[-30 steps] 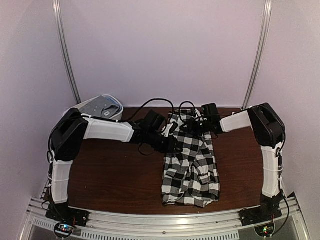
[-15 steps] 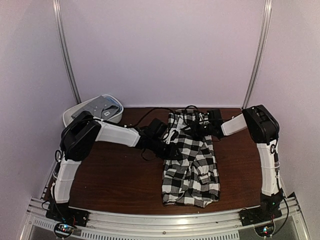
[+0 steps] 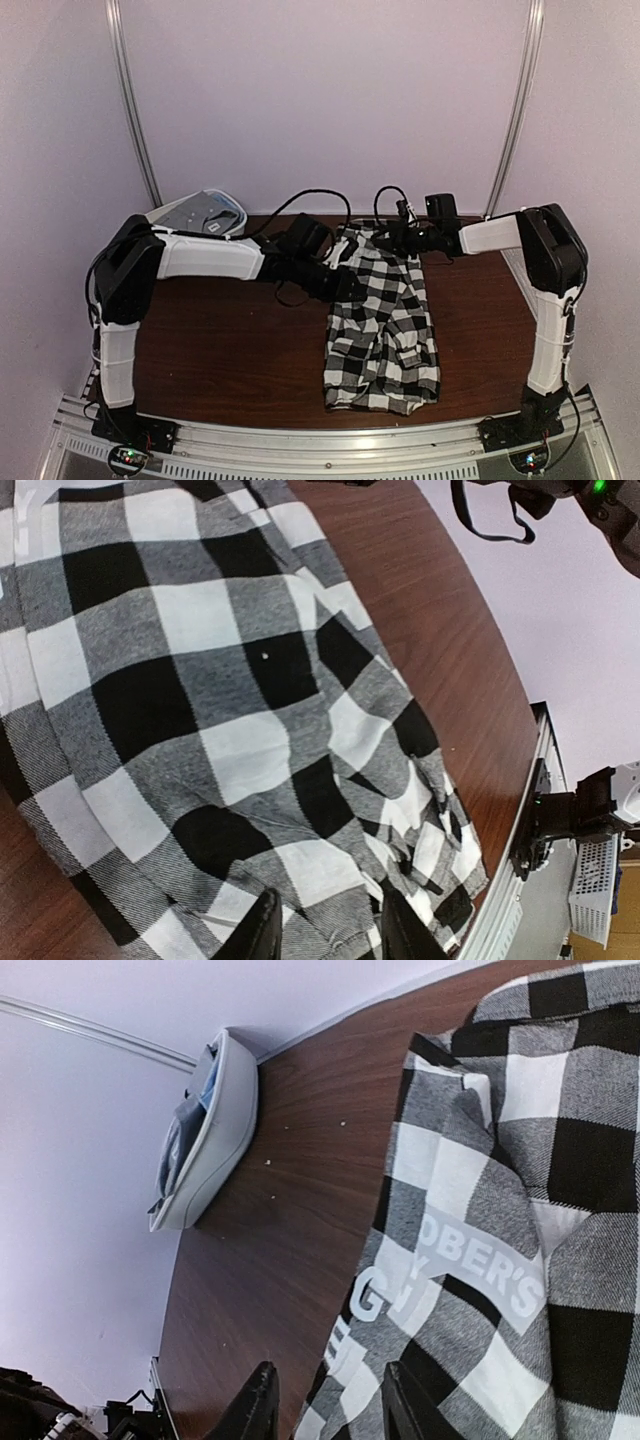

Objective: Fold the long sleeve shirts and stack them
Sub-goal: Smooth out the rectangle-folded shirt at the center of the board.

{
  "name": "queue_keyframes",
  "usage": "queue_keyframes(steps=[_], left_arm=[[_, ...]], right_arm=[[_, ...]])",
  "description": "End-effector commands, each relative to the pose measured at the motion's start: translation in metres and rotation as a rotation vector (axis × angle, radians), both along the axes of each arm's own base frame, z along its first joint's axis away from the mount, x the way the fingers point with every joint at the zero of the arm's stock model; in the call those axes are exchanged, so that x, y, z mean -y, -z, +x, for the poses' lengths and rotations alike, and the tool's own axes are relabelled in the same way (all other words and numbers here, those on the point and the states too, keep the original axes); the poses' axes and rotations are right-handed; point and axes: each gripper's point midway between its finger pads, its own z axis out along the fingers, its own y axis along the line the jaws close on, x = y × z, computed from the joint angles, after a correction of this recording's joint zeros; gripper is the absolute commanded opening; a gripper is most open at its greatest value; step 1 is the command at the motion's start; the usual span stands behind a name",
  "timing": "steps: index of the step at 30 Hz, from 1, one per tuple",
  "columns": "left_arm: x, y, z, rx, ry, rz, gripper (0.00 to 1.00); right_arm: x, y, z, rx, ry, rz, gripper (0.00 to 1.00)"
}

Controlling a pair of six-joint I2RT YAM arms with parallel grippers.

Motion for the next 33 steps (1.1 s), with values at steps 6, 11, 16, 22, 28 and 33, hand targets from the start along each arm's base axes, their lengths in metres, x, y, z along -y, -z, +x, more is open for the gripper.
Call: queue_keyframes(steps=[6, 11, 16, 22, 28, 33], left_arm=[[0.007, 0.018, -0.064, -0.042, 0.125, 0.044, 0.35], [-0.003, 0.043, -0.084, -0.093, 0.14, 0.078, 0.35], [-0.013, 0.061, -0.094, -0.124, 0.142, 0.108, 0.35], [-0.017, 0.065, -0.098, -0.133, 0.147, 0.115, 0.35], [-0.02, 0.054, -0.098, -0.113, 0.146, 0.113, 0.35], [-0.027, 0.032, -0.095, -0.077, 0.126, 0.098, 0.35]], right_arm=[[0.004, 0.001, -0.052, 0.013, -0.032, -0.004, 0.37], [0.009, 0.03, -0.067, -0.032, -0.041, -0.03, 0.37], [0.013, 0.059, -0.072, -0.08, -0.044, -0.062, 0.37], [0.023, 0.077, -0.07, -0.114, -0.03, -0.089, 0.36], [0.031, 0.072, -0.061, -0.101, -0.012, -0.118, 0.36], [0.034, 0.049, -0.057, -0.058, -0.004, -0.137, 0.36]])
